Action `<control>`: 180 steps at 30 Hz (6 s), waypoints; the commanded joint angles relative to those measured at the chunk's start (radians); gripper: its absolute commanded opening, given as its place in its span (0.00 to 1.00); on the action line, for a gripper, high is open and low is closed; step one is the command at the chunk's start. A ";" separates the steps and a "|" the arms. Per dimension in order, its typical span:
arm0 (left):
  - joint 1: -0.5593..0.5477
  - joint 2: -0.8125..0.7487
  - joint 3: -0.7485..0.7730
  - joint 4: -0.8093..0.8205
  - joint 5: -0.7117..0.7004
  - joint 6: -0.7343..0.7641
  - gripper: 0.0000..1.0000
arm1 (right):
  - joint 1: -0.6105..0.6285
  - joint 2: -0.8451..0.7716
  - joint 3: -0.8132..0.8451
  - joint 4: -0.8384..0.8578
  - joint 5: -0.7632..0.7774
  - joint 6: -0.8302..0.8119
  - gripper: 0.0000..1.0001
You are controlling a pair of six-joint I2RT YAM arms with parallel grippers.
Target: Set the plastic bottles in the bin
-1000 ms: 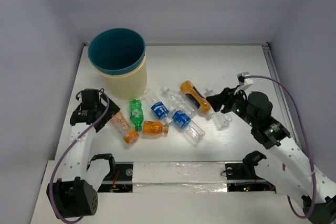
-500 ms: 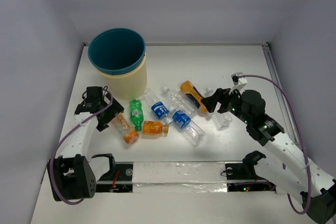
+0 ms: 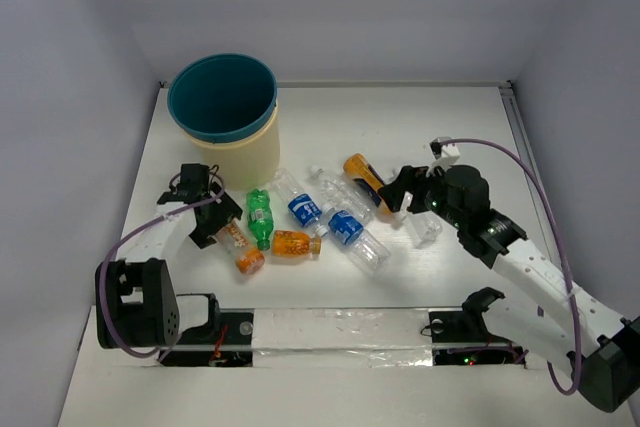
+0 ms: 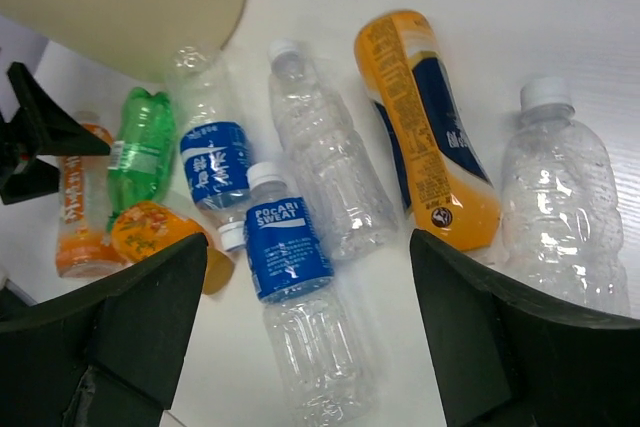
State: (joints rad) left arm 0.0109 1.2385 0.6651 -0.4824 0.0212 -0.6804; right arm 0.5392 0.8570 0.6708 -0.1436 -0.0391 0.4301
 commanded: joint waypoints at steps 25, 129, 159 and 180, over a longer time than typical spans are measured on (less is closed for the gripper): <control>-0.206 -0.309 0.056 -0.096 -0.066 0.014 0.41 | -0.189 0.479 0.250 -0.180 0.212 -0.080 0.91; -0.256 -0.343 -0.114 0.320 0.016 -0.002 0.89 | 0.269 0.805 1.106 0.291 0.159 -0.120 0.10; -0.342 0.021 -0.193 0.564 -0.221 -0.073 0.61 | -0.116 0.891 0.601 -0.252 -0.082 -0.257 0.98; -0.351 -0.501 0.224 0.150 -0.251 0.016 0.35 | -0.116 1.125 0.825 -0.321 -0.036 -0.254 0.67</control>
State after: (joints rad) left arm -0.3386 0.7666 0.7441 -0.2977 -0.2016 -0.7113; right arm 0.4202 2.0064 1.4712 -0.4816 -0.1009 0.1699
